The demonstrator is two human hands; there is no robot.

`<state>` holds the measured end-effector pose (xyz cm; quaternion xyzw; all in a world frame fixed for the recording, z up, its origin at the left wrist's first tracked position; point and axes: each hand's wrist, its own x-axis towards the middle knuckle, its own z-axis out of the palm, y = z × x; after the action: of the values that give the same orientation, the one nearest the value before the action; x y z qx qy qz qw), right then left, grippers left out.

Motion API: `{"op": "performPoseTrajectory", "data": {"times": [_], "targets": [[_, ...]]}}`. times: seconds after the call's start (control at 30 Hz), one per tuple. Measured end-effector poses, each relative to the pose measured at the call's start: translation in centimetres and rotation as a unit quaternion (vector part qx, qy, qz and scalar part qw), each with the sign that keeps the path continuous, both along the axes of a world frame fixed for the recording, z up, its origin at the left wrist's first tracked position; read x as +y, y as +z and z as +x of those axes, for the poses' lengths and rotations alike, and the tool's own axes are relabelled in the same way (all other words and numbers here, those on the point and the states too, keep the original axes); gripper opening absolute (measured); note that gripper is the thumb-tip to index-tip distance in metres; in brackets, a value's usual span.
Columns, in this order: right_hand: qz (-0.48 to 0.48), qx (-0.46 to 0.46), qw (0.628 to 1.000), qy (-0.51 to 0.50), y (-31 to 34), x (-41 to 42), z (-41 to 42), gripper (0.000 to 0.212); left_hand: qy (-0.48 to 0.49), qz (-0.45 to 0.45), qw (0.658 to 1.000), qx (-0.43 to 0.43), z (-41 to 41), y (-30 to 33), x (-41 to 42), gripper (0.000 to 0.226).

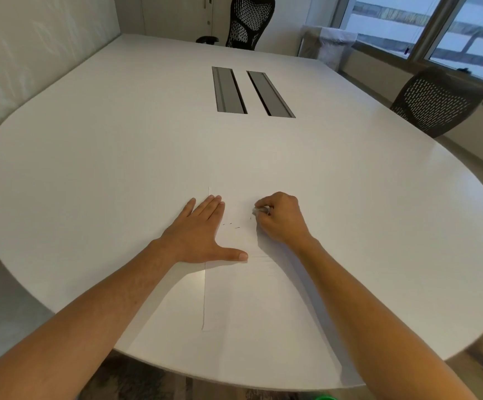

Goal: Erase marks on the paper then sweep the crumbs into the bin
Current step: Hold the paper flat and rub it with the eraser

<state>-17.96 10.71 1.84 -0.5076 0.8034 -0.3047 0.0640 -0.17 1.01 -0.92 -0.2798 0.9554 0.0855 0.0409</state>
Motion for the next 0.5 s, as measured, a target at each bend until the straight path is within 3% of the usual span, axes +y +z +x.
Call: {"op": "performPoseTrajectory", "data": {"times": [0.2, 0.5], "targets": [[0.002, 0.04, 0.99, 0.132, -0.1, 5.6, 4.1, 0.019, -0.001, 0.008, 1.0, 0.008, 0.0, -0.3, -0.3, 0.142], [0.004, 0.025, 1.0, 0.017, -0.5, -1.5, -0.1, 0.014, -0.005, 0.0, 1.0, 0.008, 0.0, -0.5, -0.4, 0.139]]}}
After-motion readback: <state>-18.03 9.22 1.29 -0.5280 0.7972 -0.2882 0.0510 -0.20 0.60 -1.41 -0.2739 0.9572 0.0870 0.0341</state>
